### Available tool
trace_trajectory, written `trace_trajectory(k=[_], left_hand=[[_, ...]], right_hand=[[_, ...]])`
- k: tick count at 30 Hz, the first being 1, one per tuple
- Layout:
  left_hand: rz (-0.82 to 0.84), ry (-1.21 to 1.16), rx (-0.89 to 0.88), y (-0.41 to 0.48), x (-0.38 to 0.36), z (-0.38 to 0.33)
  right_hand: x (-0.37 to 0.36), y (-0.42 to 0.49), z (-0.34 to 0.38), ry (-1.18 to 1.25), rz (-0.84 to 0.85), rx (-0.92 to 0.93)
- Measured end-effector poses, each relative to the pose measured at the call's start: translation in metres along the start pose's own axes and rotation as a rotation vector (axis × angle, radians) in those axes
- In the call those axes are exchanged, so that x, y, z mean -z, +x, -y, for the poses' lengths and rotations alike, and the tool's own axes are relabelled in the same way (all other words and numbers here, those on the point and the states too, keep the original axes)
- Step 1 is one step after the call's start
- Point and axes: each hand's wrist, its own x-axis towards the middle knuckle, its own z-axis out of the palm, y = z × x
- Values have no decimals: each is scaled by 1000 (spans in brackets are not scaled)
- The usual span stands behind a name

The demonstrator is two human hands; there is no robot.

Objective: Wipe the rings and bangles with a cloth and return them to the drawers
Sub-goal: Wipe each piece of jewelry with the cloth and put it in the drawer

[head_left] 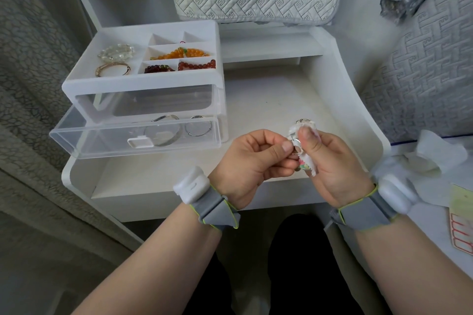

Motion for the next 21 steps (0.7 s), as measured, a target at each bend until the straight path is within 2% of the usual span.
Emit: trace_trajectory(k=[8,13,18,21], left_hand=[[-42,-46,25,1,1,-3],[-49,-53,16,-1,0,-3],[-193,66,-109,3,3,-2],[-244,177,-175,3,4,-1]], right_hand=[[-1,-2,3,-6,-29,57],[-1,0,3,-31,-71,17],[5,5,-3,134,-91,-62],[6,3,-1,54,-38,-25]])
